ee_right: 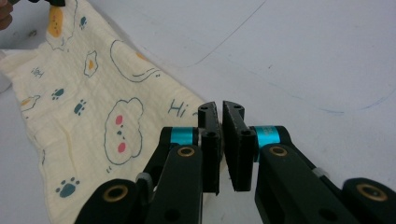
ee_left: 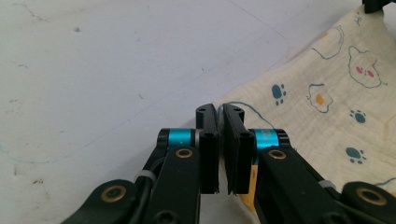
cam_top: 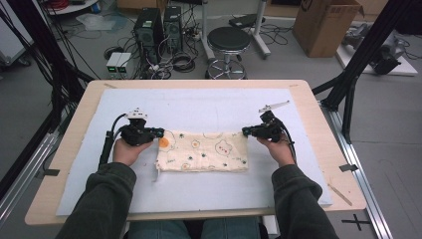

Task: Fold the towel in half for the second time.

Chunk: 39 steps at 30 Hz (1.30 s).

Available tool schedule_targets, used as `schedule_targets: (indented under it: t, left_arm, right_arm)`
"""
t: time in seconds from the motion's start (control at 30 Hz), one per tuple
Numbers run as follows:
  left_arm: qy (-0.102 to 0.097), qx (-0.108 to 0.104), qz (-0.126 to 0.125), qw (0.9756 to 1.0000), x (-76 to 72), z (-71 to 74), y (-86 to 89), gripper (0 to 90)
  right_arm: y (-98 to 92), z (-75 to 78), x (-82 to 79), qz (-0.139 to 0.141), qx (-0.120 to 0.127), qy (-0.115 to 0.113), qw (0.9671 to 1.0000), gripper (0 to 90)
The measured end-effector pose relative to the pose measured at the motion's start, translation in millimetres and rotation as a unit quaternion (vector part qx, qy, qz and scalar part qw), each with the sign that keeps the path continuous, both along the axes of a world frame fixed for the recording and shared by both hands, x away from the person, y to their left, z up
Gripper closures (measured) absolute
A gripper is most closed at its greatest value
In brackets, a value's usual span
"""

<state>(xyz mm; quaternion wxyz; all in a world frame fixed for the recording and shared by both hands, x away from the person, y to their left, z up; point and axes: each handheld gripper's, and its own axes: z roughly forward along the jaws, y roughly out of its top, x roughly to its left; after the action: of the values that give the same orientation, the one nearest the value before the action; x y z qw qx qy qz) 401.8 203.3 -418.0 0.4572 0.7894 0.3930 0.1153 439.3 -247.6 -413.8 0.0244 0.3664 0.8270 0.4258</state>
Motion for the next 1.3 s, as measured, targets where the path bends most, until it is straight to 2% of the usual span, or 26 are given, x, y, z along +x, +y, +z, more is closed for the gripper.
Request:
schedule_targets:
  t: [0.07, 0.37, 0.53, 0.83, 0.97, 1.3]
  left_arm:
    - [-0.003, 0.005, -0.005, 1.0000, -1.2, 0.5, 0.0, 84.8]
    - [-0.011, -0.006, -0.010, 0.9999, -7.2, 2.6, 2.1, 84.9]
    - [-0.013, -0.005, -0.017, 0.9998, -10.3, 4.2, 1.8, 84.9]
    - [-0.019, 0.011, -0.032, 0.9992, -16.1, 7.7, -1.3, 84.9]
    - [-0.014, 0.019, -0.036, 0.9991, -18.1, 7.6, -2.5, 84.9]
    - [-0.018, 0.018, -0.032, 0.9992, -20.3, 10.4, -2.3, 84.9]
  right_arm:
    - [-1.3, -0.2, -1.2, -0.001, 0.002, 0.000, 1.0000, 85.6]
    - [-0.5, 4.0, -6.0, 0.007, 0.008, -0.010, 0.9999, 85.6]
    - [1.0, 6.4, -8.7, 0.013, 0.006, -0.015, 0.9998, 85.6]
    - [2.7, 5.8, -13.5, 0.022, 0.000, -0.016, 0.9996, 85.5]
    - [0.1, 3.3, -16.1, 0.024, 0.005, -0.015, 0.9996, 85.5]
    - [-1.6, 5.6, -18.5, 0.023, 0.008, -0.024, 0.9994, 85.4]
